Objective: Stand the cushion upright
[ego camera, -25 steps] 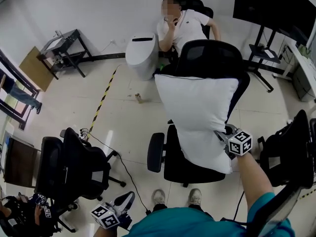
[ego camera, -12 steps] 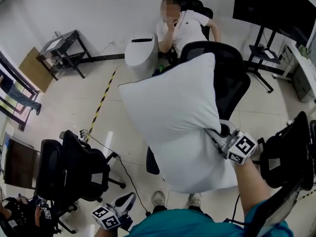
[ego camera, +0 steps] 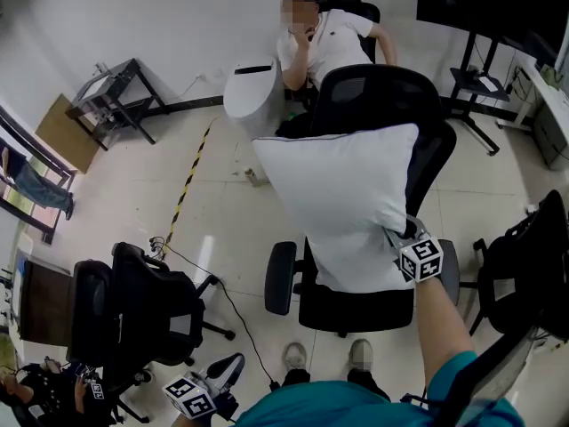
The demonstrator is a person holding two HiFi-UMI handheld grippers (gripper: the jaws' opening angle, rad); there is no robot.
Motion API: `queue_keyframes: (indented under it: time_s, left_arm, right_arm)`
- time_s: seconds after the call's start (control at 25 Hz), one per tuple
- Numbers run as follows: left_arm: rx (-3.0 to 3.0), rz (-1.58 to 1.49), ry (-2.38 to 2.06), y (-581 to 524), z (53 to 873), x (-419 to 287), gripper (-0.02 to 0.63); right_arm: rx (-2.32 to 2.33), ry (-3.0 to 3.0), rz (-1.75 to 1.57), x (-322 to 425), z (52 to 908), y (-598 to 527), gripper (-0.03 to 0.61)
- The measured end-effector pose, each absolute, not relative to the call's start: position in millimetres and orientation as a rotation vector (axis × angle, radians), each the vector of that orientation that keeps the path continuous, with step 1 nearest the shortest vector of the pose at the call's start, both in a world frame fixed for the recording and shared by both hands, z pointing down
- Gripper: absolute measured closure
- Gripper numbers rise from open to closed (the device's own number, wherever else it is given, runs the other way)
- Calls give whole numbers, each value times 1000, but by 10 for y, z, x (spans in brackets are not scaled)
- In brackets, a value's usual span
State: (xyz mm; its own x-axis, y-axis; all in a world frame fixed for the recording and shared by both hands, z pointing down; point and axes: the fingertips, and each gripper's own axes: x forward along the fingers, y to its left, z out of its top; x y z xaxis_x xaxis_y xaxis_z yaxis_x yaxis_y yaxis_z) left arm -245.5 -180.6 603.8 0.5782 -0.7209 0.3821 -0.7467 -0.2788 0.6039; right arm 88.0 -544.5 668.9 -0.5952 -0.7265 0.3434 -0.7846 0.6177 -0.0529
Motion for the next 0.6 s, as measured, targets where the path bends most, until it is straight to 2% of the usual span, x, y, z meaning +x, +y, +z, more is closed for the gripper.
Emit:
queue_keyframes:
  time_s: [0.08, 0.2, 0.44, 0.6]
  left_arm:
    - [2029, 49, -1161, -1799, 6052, -2421, 602]
    - [2027, 47, -1157, -1798, 6059, -2391, 602]
    - [2040, 35, -1150, -1880, 6033, -2368, 603]
    - [2074, 12, -1131, -2000, 5957, -2279, 602]
  right_arm:
    - [1283, -2379, 531, 1127, 7334, -5458, 398]
    - [1453, -2301, 787, 1528, 7514, -5526, 380]
    - [1424, -2157, 710, 1807, 7369, -5560, 220]
    - [1425, -2187, 727, 1903, 7195, -5307, 209]
